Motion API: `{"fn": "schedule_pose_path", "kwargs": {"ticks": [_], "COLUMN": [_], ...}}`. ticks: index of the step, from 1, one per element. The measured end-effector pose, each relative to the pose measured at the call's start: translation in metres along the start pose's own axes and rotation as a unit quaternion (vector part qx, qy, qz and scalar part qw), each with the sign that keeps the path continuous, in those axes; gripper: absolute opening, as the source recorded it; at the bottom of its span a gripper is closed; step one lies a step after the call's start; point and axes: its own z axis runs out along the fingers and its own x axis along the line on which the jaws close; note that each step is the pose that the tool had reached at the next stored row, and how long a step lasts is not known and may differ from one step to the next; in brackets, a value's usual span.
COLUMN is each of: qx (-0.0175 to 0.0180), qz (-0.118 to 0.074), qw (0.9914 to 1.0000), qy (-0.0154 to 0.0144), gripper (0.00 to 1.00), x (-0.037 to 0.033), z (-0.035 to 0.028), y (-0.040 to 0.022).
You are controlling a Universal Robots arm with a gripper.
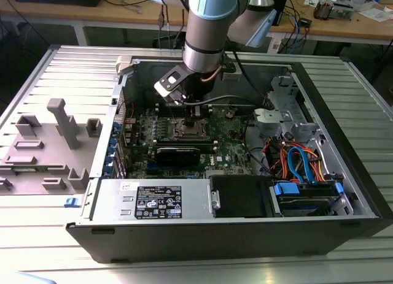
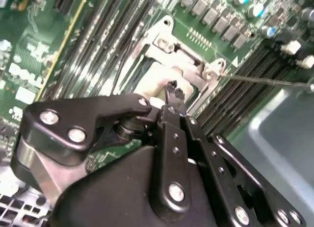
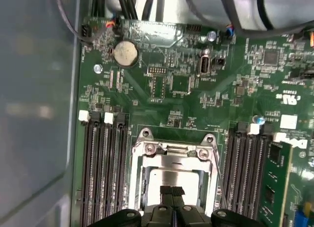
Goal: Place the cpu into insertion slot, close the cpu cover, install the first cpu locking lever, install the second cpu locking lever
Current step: 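Close the cpu cover, then install the first cpu locking lever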
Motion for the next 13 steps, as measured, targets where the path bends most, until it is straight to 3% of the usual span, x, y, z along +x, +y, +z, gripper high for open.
{"fn": "schedule_pose_path", "kwargs": {"ticks": [3, 5, 13], "qx": [0.0000, 0.0000, -0.0001], "qz": [0.000, 0.000, 0.000], "qw": [1.00000, 1.00000, 1.00000], "qy": [0.0000, 0.0000, 0.0001], "gripper": [0.11, 0.11, 0.11], "x": [0.0001, 0.0002, 0.0001], "z": [-0.0214, -0.0273, -0.0288], "y": [-0.0019, -0.0024, -0.0025]}}
